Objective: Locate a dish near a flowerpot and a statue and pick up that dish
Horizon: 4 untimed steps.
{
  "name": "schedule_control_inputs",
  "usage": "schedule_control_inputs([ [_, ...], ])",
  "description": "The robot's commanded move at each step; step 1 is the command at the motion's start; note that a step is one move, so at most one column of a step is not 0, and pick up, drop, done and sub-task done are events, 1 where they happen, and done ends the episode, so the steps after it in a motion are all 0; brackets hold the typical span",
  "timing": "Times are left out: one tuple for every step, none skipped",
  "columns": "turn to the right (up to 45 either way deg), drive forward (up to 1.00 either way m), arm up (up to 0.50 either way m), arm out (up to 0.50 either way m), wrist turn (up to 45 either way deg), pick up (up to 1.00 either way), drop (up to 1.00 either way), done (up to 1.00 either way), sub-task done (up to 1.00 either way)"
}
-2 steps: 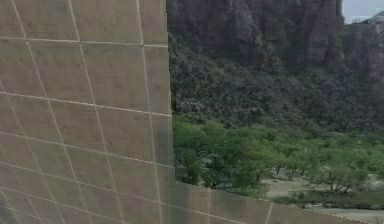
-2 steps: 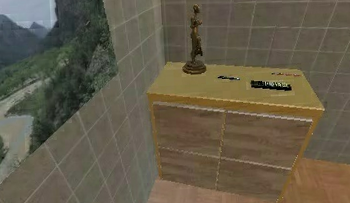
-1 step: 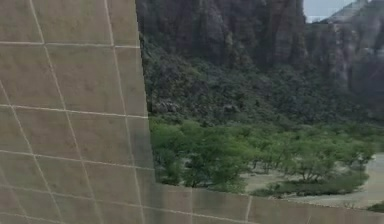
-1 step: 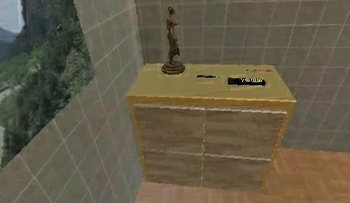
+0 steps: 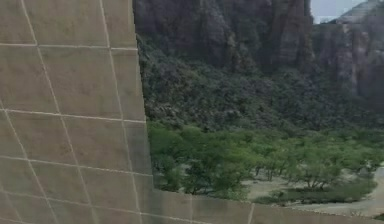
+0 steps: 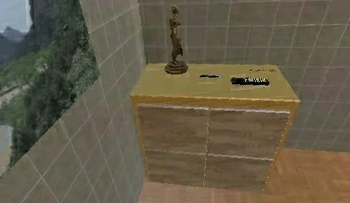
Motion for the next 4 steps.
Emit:
schedule_control_inputs([
  [45.0,0.00,0.00,0.00,0.0,0.00,0.00,0.00,0.00],
  [45.0,0.00,0.00,0.00,0.0,0.00,0.00,0.00,0.00],
  [45.0,0.00,0.00,0.00,0.0,0.00,0.00,0.00,0.00],
  [27.0,0.00,0.00,0.00,0.0,0.00,0.00,0.00,0.00],
])
